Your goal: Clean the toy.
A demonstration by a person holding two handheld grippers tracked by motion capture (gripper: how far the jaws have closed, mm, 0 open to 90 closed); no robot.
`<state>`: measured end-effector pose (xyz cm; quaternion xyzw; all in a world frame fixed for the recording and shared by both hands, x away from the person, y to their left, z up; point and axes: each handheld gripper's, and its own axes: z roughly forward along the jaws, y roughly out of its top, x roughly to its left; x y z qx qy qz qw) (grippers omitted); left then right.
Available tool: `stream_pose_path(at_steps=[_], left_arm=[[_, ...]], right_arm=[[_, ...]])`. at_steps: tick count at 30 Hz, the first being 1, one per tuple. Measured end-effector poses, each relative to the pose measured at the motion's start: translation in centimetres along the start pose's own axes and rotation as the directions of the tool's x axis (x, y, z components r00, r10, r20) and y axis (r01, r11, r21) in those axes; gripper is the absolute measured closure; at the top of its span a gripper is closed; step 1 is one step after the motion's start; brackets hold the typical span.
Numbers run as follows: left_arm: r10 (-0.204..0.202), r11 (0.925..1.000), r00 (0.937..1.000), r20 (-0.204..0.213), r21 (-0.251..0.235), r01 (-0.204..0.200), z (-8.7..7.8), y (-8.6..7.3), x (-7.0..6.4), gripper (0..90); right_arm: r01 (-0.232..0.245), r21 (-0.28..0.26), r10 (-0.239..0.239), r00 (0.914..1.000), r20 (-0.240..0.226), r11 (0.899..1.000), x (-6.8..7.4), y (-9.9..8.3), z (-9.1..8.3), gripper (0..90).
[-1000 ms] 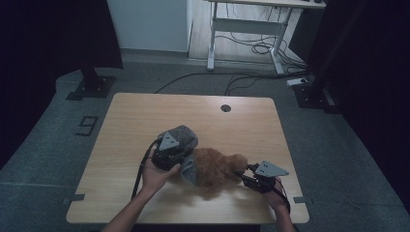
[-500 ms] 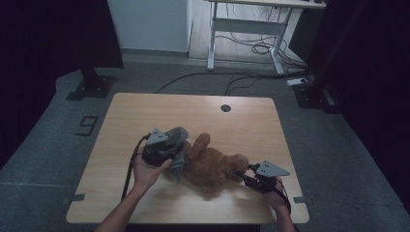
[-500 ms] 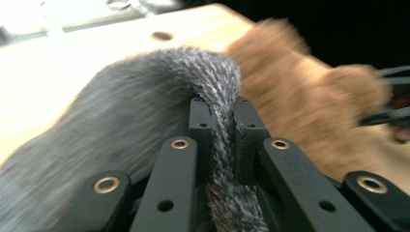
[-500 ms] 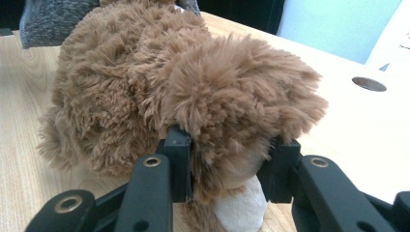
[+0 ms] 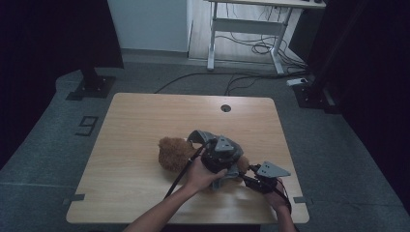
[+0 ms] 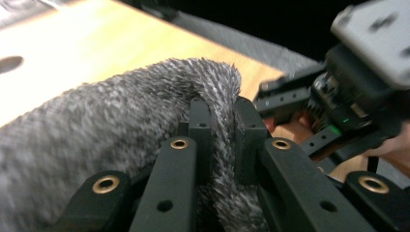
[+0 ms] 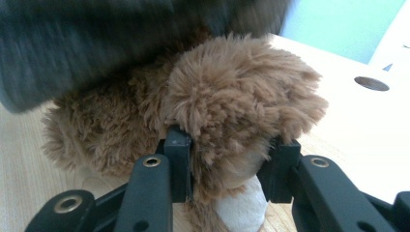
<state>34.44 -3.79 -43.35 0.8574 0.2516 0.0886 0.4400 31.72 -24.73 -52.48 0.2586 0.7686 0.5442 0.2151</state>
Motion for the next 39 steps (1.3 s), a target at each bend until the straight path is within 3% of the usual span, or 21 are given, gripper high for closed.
stream_pose_path(at_steps=[2,7,13,14,18,19,21,25,28,31,32,36,39], left_arm=[[0.009,0.9995,0.9997,-0.023,0.030,-0.009,0.9,-0.6,0.2,80.8],[-0.053,0.9983,0.9982,-0.029,0.024,0.054,0.4,-2.2,2.1,80.7],[-0.048,0.9988,0.9944,-0.093,0.005,0.049,-2.4,-3.1,3.6,80.7],[-0.063,0.9980,0.9911,-0.118,-0.010,0.062,-3.8,-3.6,4.4,80.8],[-0.095,0.9954,0.9797,-0.177,-0.025,0.092,-6.2,-4.9,6.3,81.0],[-0.109,0.9940,0.9772,-0.182,-0.028,0.106,-6.8,-5.3,6.9,81.0],[-0.156,0.9874,0.9757,-0.154,-0.052,0.150,-7.9,-6.1,7.9,81.3],[-0.173,0.9832,0.9728,-0.154,-0.084,0.162,-9.3,-6.8,8.5,81.5],[-0.181,0.9807,0.9609,-0.209,-0.111,0.161,-11.0,-7.2,9.4,81.1],[-0.221,0.9734,0.9476,-0.231,-0.114,0.199,-11.7,-7.9,10.8,80.7],[-0.236,0.9701,0.9438,-0.231,-0.113,0.215,-11.8,-8.3,11.4,80.7],[-0.322,0.9438,0.9308,-0.174,-0.138,0.300,-11.8,-9.7,13.2,80.7],[-0.342,0.9370,0.9188,-0.197,-0.145,0.318,-12.1,-10.0,13.6,80.9]], right_arm=[[0.001,0.000,-0.001,1.0000,0.000,1.000,0.0,0.0,0.0,62.0],[0.000,0.002,0.000,1.0000,0.002,1.000,0.0,-0.1,0.0,61.9],[-0.004,0.001,0.004,1.0000,0.003,1.000,0.0,-0.2,-0.1,61.9],[-0.005,0.001,0.005,1.0000,0.003,1.000,0.0,-0.2,-0.1,61.9],[-0.007,0.004,0.007,1.0000,0.003,1.000,0.0,-0.3,-0.2,61.9],[-0.008,0.001,0.008,1.0000,0.003,1.000,-0.1,-0.3,-0.2,61.8],[-0.014,-0.003,0.014,0.9999,0.001,1.000,-0.1,-0.4,-0.1,61.8],[-0.009,0.002,0.009,0.9999,0.008,1.000,0.0,-0.3,0.0,61.8],[-0.010,0.005,0.010,0.9998,0.015,1.000,0.0,-0.4,0.0,61.8],[-0.015,0.004,0.015,0.9997,0.018,1.000,-0.2,-0.5,-0.1,61.9],[-0.015,0.004,0.015,0.9997,0.017,1.000,-0.2,-0.5,-0.1,61.8],[-0.015,-0.001,0.015,0.9998,0.017,1.000,-0.2,-0.6,0.0,61.8],[-0.015,0.000,0.015,0.9997,0.018,1.000,-0.1,-0.5,0.0,61.8]])
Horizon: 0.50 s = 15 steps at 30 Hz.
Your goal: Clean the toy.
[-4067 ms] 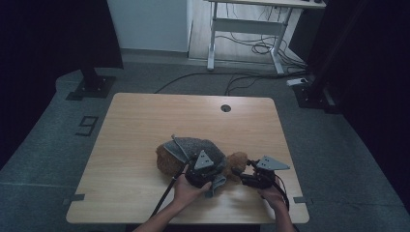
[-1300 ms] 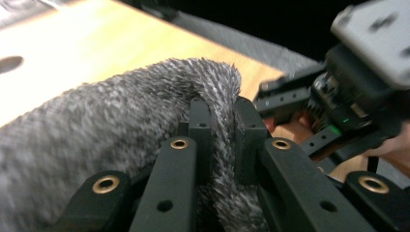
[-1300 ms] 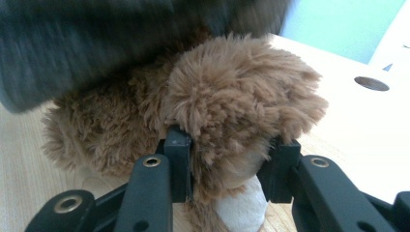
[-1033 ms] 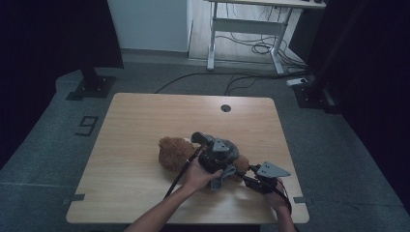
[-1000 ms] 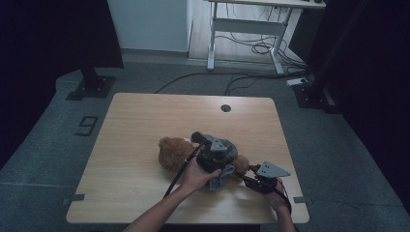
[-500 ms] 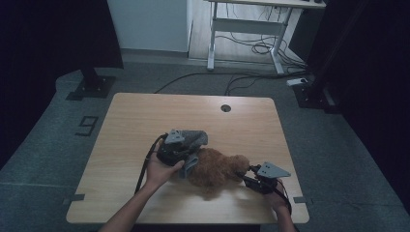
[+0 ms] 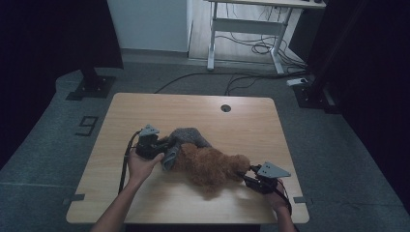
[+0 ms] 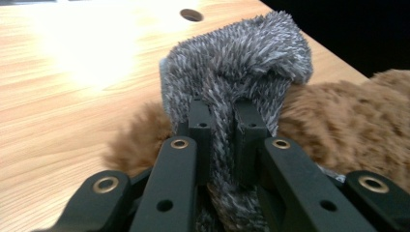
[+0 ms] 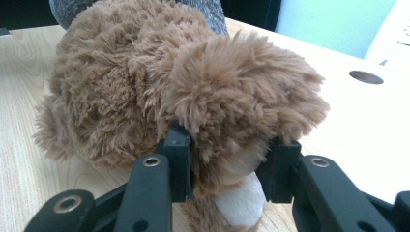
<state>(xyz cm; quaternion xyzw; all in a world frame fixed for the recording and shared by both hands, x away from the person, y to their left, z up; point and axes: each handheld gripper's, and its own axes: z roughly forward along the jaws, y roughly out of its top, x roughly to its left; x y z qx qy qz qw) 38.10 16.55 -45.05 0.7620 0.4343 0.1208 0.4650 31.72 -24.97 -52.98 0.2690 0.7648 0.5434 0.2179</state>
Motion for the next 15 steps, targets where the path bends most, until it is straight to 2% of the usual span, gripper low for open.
stream_pose_path(at_steps=[4,8,15], left_arm=[[0.000,1.0000,0.9993,-0.039,-0.002,0.000,-0.6,-0.2,0.5,81.0],[-0.008,1.0000,0.9969,-0.079,0.001,0.008,-1.2,-1.0,1.5,81.1],[-0.014,0.9994,0.9887,-0.149,0.030,0.018,-1.9,-2.1,3.0,81.2]], right_arm=[[0.003,0.000,-0.003,1.0000,-0.001,1.000,0.0,0.0,-0.1,61.8],[0.001,-0.002,-0.001,1.0000,-0.002,1.000,-0.1,-0.1,0.0,61.8],[0.001,-0.001,-0.001,1.0000,-0.002,1.000,-0.1,-0.1,0.0,61.8]])
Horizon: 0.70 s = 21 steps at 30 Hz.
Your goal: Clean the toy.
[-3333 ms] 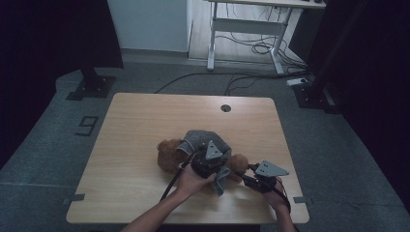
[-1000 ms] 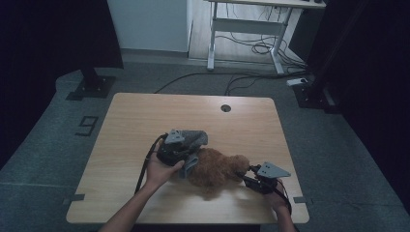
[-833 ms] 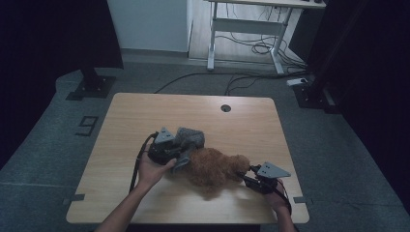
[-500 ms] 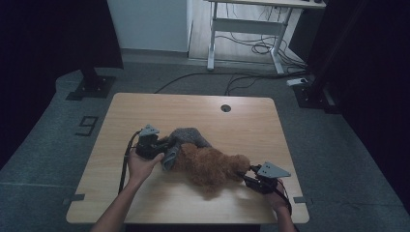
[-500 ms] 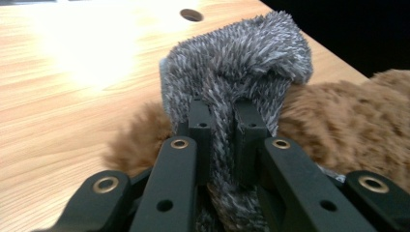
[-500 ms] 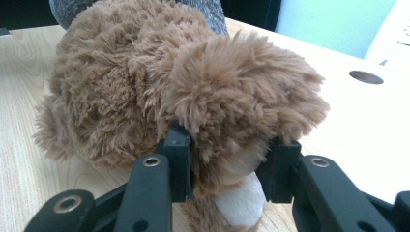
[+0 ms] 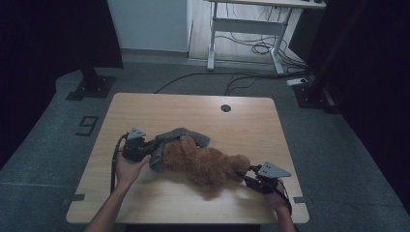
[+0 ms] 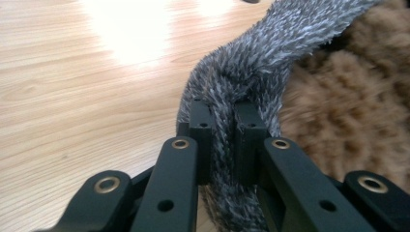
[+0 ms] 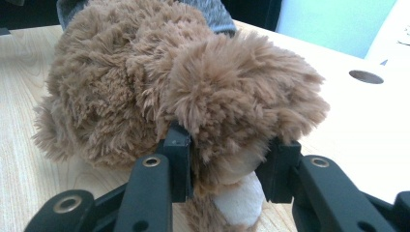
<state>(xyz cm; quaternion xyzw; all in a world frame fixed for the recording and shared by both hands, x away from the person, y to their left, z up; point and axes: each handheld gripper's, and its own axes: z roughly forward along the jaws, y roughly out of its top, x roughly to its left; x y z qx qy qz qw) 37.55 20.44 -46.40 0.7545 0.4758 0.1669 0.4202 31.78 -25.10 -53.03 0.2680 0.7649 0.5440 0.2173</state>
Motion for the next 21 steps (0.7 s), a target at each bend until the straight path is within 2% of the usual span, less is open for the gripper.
stream_pose_path(at_steps=[3,8,12,14,16,18,21], left_arm=[[0.004,0.9998,0.9999,0.014,-0.022,-0.004,-0.4,0.6,-0.4,81.2],[0.074,0.9960,0.9963,0.042,-0.054,-0.072,-0.4,3.3,-3.0,81.1],[0.139,0.9897,0.9879,0.069,-0.044,-0.136,1.1,5.5,-5.6,80.7],[0.157,0.9875,0.9846,0.077,-0.022,-0.156,2.2,6.0,-6.6,79.9],[0.159,0.9870,0.9837,0.084,0.010,-0.160,3.4,5.9,-7.0,79.5],[0.151,0.9867,0.9839,0.095,0.046,-0.156,4.4,5.2,-6.9,79.6],[0.120,0.9912,0.9857,0.118,0.042,-0.126,4.9,3.6,-6.3,80.6]], right_arm=[[0.001,0.002,-0.001,1.0000,0.001,1.000,-0.1,0.0,0.0,61.8],[-0.004,0.004,0.004,1.0000,0.002,1.000,-0.2,-0.1,0.0,61.8],[-0.001,0.003,0.001,1.0000,0.003,1.000,-0.2,-0.1,-0.1,61.9],[0.000,0.001,0.000,1.0000,0.004,1.000,-0.2,-0.1,-0.1,61.8],[0.000,0.000,0.000,1.0000,0.008,1.000,-0.1,-0.1,-0.1,61.6],[0.001,-0.001,-0.001,1.0000,0.009,1.000,-0.2,-0.1,-0.2,61.4],[0.001,-0.002,-0.001,1.0000,0.003,1.000,-0.2,-0.1,-0.2,60.4]])
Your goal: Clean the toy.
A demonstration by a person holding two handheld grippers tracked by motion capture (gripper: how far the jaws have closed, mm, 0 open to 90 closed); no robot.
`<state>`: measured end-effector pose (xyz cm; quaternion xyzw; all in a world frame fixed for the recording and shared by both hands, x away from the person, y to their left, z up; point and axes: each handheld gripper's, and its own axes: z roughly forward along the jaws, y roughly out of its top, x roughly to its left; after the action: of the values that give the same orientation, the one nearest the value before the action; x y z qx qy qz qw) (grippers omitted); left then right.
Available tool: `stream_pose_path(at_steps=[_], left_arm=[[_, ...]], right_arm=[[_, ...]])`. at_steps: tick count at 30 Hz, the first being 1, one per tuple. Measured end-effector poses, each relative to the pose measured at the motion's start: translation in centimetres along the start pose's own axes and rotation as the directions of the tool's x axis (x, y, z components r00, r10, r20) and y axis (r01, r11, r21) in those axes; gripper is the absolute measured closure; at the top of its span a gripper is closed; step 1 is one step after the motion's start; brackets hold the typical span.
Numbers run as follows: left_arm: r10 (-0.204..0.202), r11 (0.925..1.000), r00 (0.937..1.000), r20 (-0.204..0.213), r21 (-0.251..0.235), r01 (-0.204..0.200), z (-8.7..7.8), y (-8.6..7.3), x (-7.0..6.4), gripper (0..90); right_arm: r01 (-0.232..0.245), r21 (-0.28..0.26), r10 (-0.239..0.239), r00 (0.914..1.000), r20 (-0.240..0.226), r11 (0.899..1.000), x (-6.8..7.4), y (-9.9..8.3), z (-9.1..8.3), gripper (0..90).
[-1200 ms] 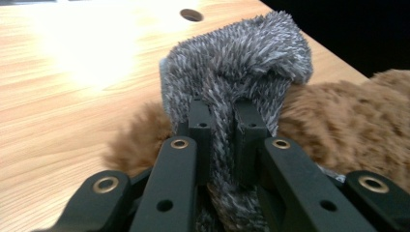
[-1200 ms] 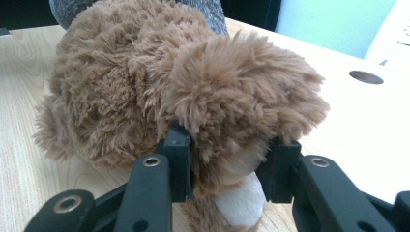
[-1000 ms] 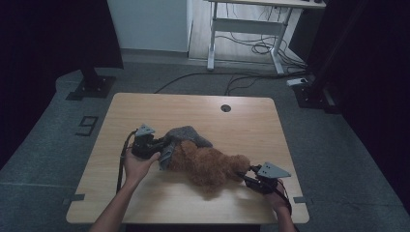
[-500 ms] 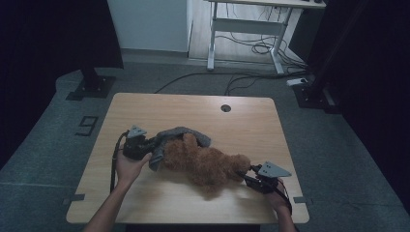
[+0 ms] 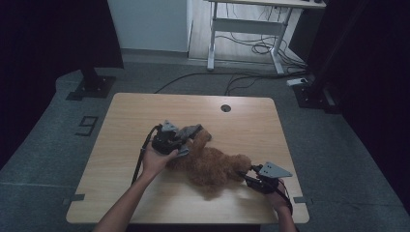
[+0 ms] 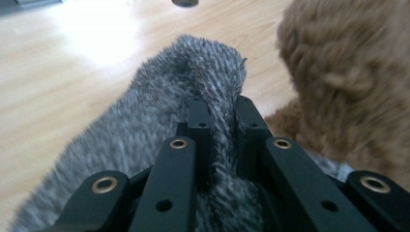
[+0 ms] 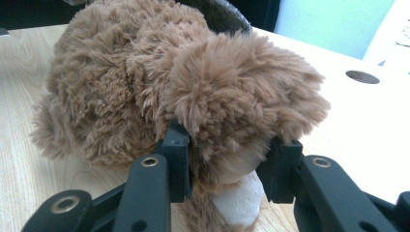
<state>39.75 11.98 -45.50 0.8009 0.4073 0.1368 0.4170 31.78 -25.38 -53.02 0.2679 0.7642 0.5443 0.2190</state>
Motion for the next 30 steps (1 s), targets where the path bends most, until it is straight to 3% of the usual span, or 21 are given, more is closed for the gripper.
stream_pose_path(at_steps=[3,7,11,13,16,18,22,25,29,30], left_arm=[[-0.025,0.9990,0.9993,0.028,-0.035,0.026,-0.6,-1.4,0.2,81.0],[-0.008,0.9973,0.9997,0.022,-0.073,0.010,-1.6,-3.4,0.0,81.5],[-0.014,0.9943,0.9995,0.030,-0.106,0.017,-2.6,-5.0,-0.1,81.9],[-0.015,0.9931,0.9992,0.036,-0.116,0.019,-3.0,-5.6,-0.2,81.9],[-0.017,0.9918,0.9990,0.042,-0.126,0.022,-3.4,-6.2,-0.3,82.0],[-0.015,0.9910,0.9988,0.046,-0.132,0.021,-3.7,-6.5,-0.4,82.0],[-0.014,0.9900,0.9985,0.054,-0.139,0.021,-4.0,-6.8,-0.5,82.0],[-0.014,0.9893,0.9981,0.059,-0.144,0.022,-4.3,-7.1,-0.6,82.0],[-0.016,0.9879,0.9977,0.066,-0.153,0.026,-4.6,-7.6,-0.7,81.9],[-0.015,0.9878,0.9977,0.066,-0.154,0.025,-4.7,-7.7,-0.7,81.9]], right_arm=[[-0.014,-0.009,0.014,0.9999,0.002,1.000,0.1,0.1,0.0,54.0],[-0.057,-0.041,0.057,0.9984,-0.002,0.997,0.4,0.9,-0.5,38.7],[-0.105,-0.118,0.110,0.9933,0.035,0.987,0.4,2.7,-1.6,24.0],[-0.129,-0.145,0.137,0.9897,0.042,0.981,0.4,3.8,-1.7,21.7],[-0.133,-0.135,0.140,0.9895,0.036,0.982,0.2,5.7,-1.2,20.1],[-0.150,-0.143,0.154,0.9881,0.011,0.978,-0.1,7.2,-0.9,20.1],[-0.139,-0.091,0.139,0.9903,-0.011,0.986,-0.1,9.8,0.9,20.2],[-0.141,-0.025,0.139,0.9887,-0.055,0.990,0.5,10.6,2.6,19.6],[-0.225,0.044,0.228,0.9652,-0.128,0.973,2.0,9.4,3.9,15.5],[-0.228,0.069,0.235,0.9630,-0.131,0.971,2.5,8.9,4.1,14.2]])
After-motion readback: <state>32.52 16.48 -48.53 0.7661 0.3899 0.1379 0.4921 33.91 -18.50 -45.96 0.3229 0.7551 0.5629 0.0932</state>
